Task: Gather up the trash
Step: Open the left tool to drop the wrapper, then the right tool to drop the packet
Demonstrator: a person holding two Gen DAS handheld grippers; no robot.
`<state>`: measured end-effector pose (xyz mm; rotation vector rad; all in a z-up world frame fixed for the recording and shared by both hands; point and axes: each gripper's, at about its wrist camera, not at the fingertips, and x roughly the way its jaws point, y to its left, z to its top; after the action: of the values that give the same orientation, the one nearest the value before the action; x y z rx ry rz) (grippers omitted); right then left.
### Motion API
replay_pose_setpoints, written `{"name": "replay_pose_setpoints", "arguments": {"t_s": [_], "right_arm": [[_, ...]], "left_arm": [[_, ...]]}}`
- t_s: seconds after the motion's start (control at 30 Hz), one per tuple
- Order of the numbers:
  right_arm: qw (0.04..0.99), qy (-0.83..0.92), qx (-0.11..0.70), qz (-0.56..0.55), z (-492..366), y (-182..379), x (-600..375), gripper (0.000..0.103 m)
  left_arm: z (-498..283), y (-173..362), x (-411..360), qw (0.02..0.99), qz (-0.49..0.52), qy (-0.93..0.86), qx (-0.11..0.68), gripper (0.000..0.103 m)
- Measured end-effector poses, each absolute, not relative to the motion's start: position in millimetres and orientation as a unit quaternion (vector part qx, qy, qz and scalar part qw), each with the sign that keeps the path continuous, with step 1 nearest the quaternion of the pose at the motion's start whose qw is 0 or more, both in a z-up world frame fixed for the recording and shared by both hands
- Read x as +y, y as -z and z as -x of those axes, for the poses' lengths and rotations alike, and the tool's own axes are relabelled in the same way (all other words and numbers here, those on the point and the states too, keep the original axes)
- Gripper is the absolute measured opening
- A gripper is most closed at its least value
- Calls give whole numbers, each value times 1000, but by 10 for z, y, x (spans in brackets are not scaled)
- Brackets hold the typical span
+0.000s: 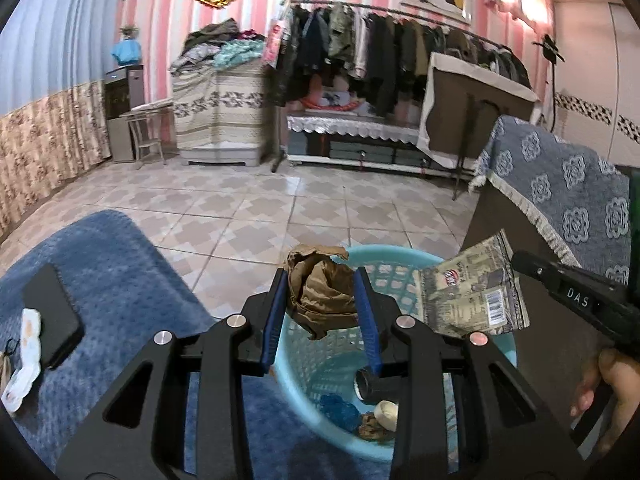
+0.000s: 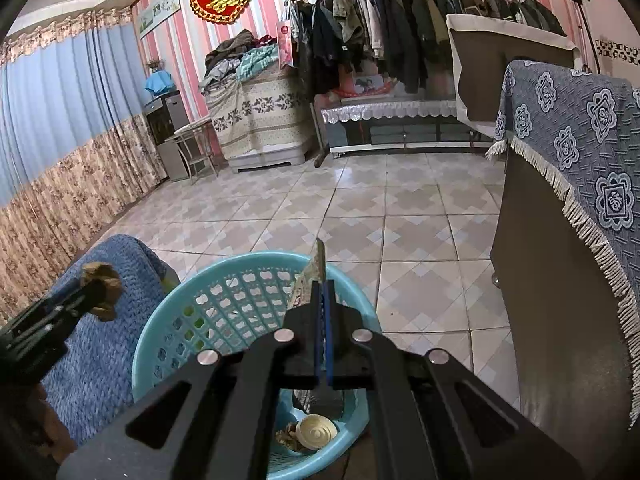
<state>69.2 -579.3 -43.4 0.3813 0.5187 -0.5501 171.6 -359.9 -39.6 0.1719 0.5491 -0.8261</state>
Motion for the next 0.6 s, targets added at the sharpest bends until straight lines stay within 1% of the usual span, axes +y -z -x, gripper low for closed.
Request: {"name": "replay_pose_setpoints", "arguments": {"t_s": [0.2,0.3,0.33,0.37,0.4,0.43,0.47,0.5,0.57,0.6], "right_arm": [[912,264,259,-174,-743,449,-5736,1],[913,264,259,-174,-748,448,-5722,1],[912,264,260,-174,-748,449,-5723,1],[913,263,260,-174,-749,450,-5718,1],[913,263,260,-174,-751,450,-5714,1],[913,263,260,-174,-754,454,-5704,1],[913,261,261,-174,-768,453,-5692,1],[913,260,261,-174,-775,452,-5679,1],[914,258,263,-173,-815,445,-5626,1],[914,257,263,-172,-829,442,-5610,1]], "left_arm": [[-1691,535,-3895,867,-101,405,272,33],[-1709,578,-3973,865,-111,404,275,37],[-1712,587,-3983,866,-116,402,274,40],[-1716,596,-3991,868,-121,397,273,50],[-1722,597,-3992,870,-122,392,273,55],[-1731,591,-3978,872,-120,388,273,63],[-1739,574,-3950,874,-118,385,271,69],[-1751,556,-3923,877,-116,380,269,72],[-1778,512,-3836,888,-115,361,260,87],[-1785,493,-3792,894,-114,352,254,88]]}}
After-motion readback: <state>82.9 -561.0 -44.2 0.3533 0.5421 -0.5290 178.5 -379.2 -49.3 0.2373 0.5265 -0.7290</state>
